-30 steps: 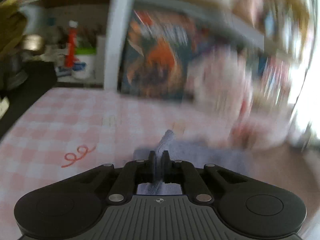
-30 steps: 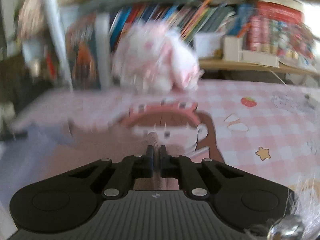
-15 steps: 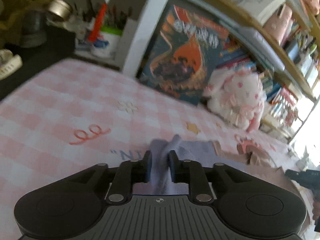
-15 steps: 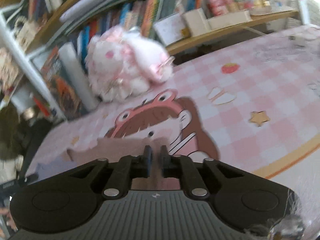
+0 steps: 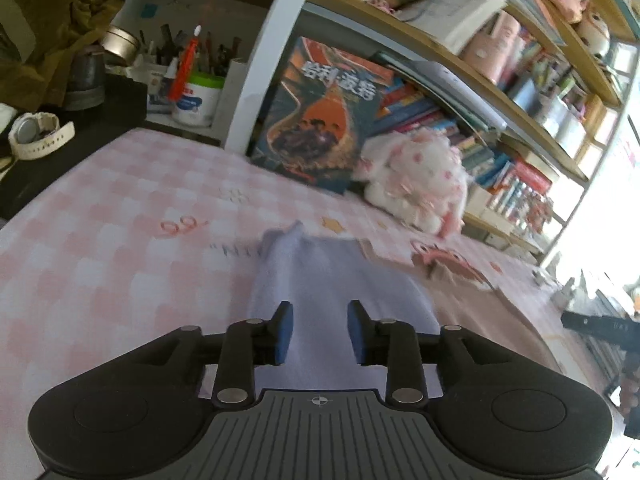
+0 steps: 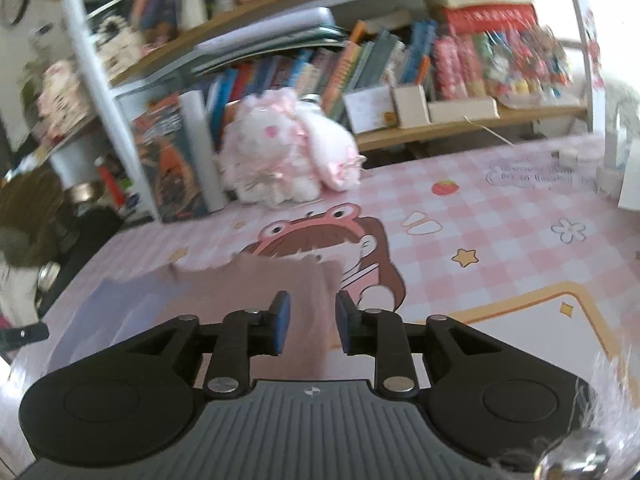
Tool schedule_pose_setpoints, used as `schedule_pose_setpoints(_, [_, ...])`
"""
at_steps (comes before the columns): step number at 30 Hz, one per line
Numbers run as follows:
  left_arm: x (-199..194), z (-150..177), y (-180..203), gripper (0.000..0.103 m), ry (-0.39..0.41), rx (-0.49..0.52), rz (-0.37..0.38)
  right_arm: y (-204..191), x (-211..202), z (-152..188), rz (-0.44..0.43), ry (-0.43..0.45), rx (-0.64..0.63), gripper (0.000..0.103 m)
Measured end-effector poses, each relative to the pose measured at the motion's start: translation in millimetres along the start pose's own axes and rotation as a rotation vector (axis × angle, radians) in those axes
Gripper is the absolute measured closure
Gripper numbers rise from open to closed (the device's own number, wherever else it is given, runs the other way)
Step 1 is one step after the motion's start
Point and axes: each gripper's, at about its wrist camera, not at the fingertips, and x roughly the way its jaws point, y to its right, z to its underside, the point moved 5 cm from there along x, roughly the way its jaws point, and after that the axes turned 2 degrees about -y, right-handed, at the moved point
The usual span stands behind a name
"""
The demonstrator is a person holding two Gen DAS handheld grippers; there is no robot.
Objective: Fold clothes
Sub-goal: 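Lower the hem onto the sweater near the collar and open both grippers, then grasp the lavender side edge with the left gripper while the right gripper grasps the pink side edge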
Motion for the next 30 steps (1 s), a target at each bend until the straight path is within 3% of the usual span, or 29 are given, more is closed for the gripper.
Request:
schedule_pose_setpoints(4, [-18.7,18.7,14.8,0.07,-0.004,0.036,-0.011,-21.3,-23.5,17.7,-0.004,-0.001,-0.081,0.071])
schedule_pose_setpoints(7, [-26.7,30.8,24.0,0.049,-0.008,0.048,-0.017,-34.6,-34.9,32.3,-0.008,-0.015,-0.125,0.066])
schedule_pose_setpoints(12, [-36.8,45.2,33.8,0.045,-0.006,0.006,0.006,-50.1,-41.6,57.3,-0.01,-0.046,-0.168,0.063])
schedule_pose_setpoints(13, [-38.2,47.5,34.5,0.041,-0.001,-0.012,0.009,-52.6,-41.4,61.9,-0.014,-0.054,-0.167,0.062])
schedule_pose_setpoints(18, [-32.9,55.7,21.1,0.038,-0.02,-0.201,0.059,-64.3,-37.4,81.2,-0.025,-0.092,-0.189,0.049])
schedule_pose_setpoints(23, [-21.4,61.3,-1.8,0.038,-0.036,-0.445,0.087,-61.2,-29.3,79.0,-0.021,-0.107,-0.165,0.048])
schedule_pose_setpoints(30, [-2.6,60.4,-18.4,0.039,-0.023,-0.638,0.048,-43.3,-11.2,51.9,0.034,-0.095,-0.127,0.049])
